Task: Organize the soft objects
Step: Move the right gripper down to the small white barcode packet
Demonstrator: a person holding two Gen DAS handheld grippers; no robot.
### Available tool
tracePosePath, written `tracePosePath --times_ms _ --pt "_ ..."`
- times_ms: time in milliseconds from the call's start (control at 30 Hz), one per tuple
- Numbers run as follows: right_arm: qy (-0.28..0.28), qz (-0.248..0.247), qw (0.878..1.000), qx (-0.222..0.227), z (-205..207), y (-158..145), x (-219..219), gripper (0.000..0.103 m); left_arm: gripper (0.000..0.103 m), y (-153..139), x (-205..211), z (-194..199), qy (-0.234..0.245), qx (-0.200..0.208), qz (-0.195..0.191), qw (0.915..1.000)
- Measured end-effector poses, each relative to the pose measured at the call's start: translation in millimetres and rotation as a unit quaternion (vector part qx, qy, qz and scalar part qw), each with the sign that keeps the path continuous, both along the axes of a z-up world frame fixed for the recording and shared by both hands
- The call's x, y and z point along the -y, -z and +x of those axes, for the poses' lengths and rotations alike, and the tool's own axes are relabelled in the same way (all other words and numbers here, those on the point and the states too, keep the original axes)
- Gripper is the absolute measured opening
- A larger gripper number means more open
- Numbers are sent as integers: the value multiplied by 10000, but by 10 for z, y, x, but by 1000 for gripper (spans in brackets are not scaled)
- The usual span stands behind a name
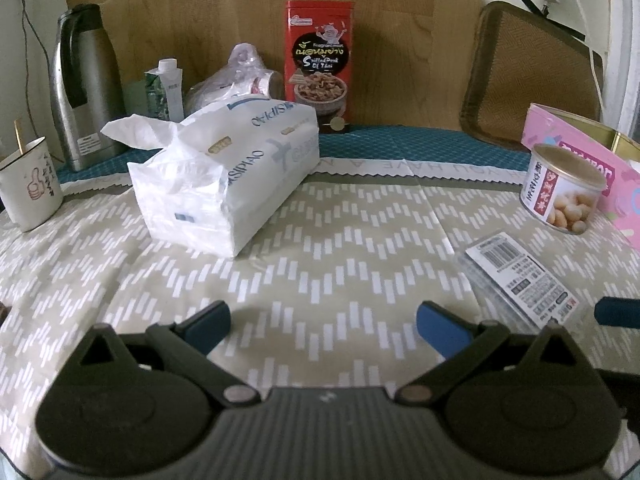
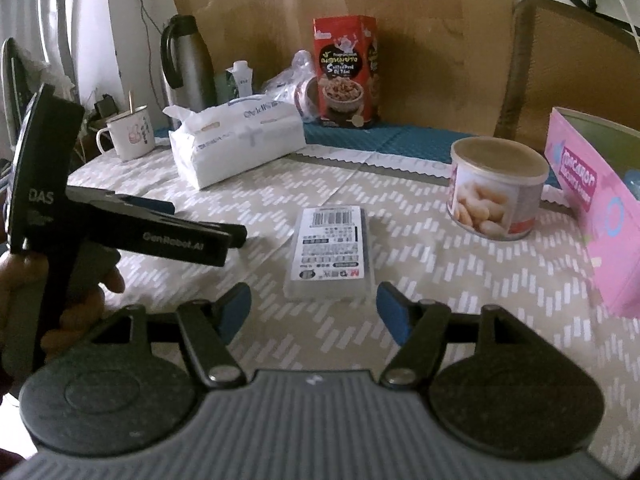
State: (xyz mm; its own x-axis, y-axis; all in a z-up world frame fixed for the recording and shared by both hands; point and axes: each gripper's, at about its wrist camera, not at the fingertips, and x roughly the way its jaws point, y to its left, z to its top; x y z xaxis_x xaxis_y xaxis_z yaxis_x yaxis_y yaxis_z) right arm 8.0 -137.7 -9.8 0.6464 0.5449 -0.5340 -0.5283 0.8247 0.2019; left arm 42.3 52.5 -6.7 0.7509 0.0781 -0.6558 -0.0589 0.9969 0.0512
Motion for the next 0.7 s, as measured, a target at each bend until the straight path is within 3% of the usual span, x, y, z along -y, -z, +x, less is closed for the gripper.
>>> tracePosePath --times_ms 700 --pt "59 117 9999 54 -64 -23 -38 73 103 -9 -5 -1 97 -3 -23 10000"
